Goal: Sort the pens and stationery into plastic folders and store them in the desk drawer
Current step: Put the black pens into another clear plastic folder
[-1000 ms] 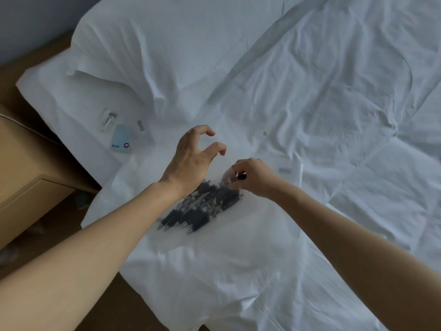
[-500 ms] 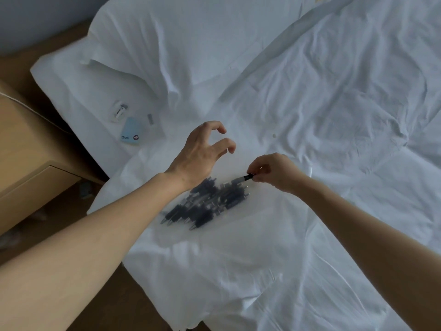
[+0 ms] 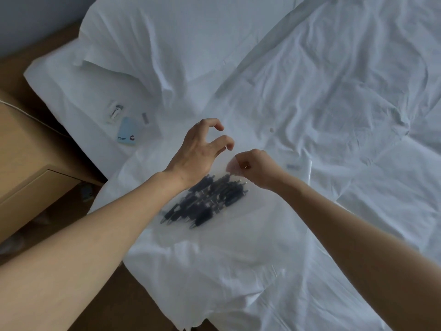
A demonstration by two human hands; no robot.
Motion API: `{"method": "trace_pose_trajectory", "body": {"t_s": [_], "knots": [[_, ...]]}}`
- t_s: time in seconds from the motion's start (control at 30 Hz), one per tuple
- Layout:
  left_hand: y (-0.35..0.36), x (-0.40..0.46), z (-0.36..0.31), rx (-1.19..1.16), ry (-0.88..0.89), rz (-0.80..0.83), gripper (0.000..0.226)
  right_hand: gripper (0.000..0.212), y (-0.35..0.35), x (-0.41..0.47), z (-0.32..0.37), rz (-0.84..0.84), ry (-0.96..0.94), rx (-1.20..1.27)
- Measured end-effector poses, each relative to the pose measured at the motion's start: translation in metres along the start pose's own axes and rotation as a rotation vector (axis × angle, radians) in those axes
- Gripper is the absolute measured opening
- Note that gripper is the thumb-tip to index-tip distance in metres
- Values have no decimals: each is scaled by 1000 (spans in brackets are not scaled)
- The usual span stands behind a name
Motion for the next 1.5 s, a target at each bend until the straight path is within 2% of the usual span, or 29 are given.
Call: {"method": "trace_pose_trajectory", "body": {"t_s": [0.13, 0.23, 0.3, 0.4, 0.47, 0.57, 0.7, 0.97, 1.13, 1.23, 1.3, 1.4, 1.5], "knots": [[10, 0, -3, 63, 2, 14, 21, 24, -17, -11, -11, -142, 2, 67], [22, -2, 1, 95, -13, 42, 35, 25, -30, -21, -25, -270, 31, 91], [32, -9, 2, 115, -8, 66, 48, 24, -40, -28, -31, -422, 19, 35], [42, -27, 0, 151, -63, 181, 58, 31, -52, -34, -40, -625, 65, 21], [51, -42, 2, 176, -127, 270, 54, 39, -55, -32, -46, -654, 121, 65], [61, -59, 6, 171, -174, 303, 50, 45, -53, -20, -50, -607, 182, 114], [66, -65, 6, 114, -228, 301, 49, 36, -52, -14, -46, -596, 186, 161], [70, -64, 10, 74, -299, 393, 50, 22, -22, -16, -2, -454, -85, 233], [64, -65, 15, 82, -255, 372, 49, 31, 10, -4, 14, -227, -112, 152], [57, -69, 23, 68, -293, 316, 47, 32, 20, 9, 10, -329, -72, 87], [56, -72, 28, 65, -319, 311, 47, 40, 22, 17, 4, -379, -22, 45], [57, -72, 32, 55, -312, 305, 48, 51, 25, 27, -2, -277, 1, -27], [58, -72, 34, 34, -319, 275, 48, 48, 30, 28, -3, -194, -48, -147]]}}
Point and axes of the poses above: each hand's wrist, its own x-axis towards the middle knuckle, its own y-axis out of the palm, z = x × y, the point moved 4 cm from there along x, towards the middle knuckle, and after that the axes turned 8 degrees about x, right-handed, at the moved point
